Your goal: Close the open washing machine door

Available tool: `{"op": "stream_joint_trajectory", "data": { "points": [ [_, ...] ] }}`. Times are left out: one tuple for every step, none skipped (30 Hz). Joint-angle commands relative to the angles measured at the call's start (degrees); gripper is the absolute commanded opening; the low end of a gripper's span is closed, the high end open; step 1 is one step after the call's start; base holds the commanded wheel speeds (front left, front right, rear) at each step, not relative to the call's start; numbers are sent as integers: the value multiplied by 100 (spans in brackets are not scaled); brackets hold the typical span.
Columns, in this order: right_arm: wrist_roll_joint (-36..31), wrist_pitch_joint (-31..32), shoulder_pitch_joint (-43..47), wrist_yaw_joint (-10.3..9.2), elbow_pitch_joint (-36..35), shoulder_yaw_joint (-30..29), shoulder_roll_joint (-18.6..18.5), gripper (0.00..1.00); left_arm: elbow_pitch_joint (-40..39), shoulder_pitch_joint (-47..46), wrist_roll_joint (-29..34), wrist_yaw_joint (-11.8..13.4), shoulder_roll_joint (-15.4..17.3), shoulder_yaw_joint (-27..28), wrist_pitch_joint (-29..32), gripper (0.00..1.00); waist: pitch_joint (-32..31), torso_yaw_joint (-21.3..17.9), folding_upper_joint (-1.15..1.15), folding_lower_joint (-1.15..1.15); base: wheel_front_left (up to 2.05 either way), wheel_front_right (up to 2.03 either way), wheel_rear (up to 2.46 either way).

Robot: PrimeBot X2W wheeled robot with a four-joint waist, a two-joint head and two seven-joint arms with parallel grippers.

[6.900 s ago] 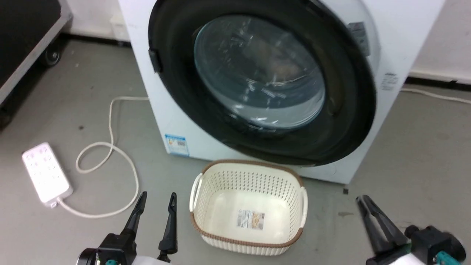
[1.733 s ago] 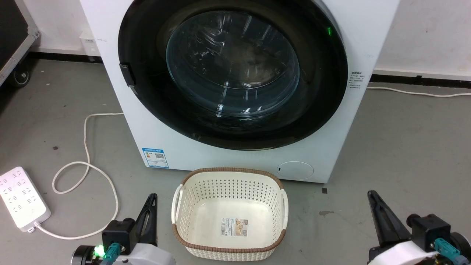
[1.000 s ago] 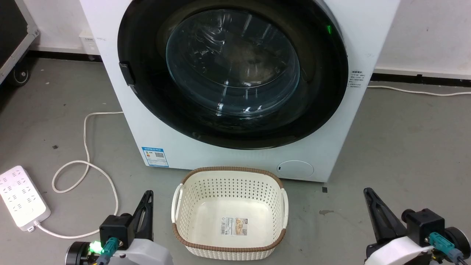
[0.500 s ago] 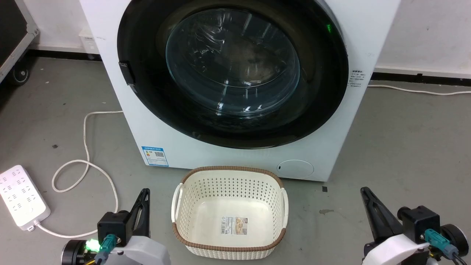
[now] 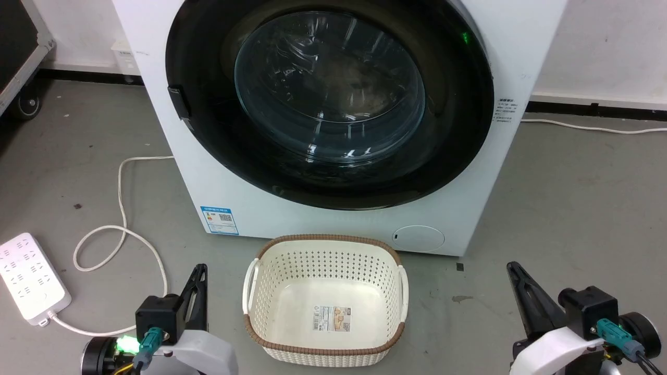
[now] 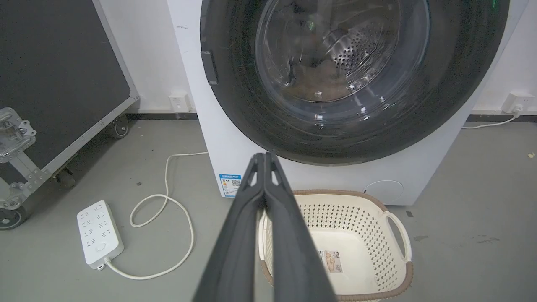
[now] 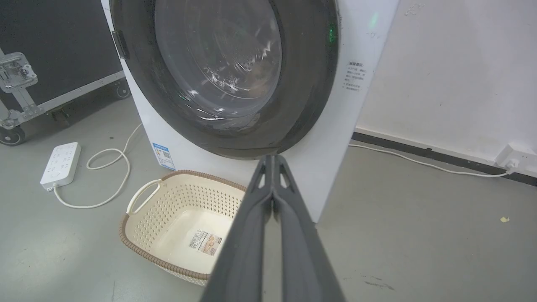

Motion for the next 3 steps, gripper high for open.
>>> {"op": "stream_joint_trajectory", "data": {
  "points": [
    [-42,2,-80,-4,-40,2,31,0,-32,-88,21,16,0,19,3,0,0,0,0,0,0,0,0],
    [-42,2,-80,-4,-40,2,31,0,-32,-88,21,16,0,19,3,0,0,0,0,0,0,0,0],
    [-42,2,-80,-4,-40,2,31,0,-32,-88,21,16,0,19,3,0,0,0,0,0,0,0,0]
  ]
}}
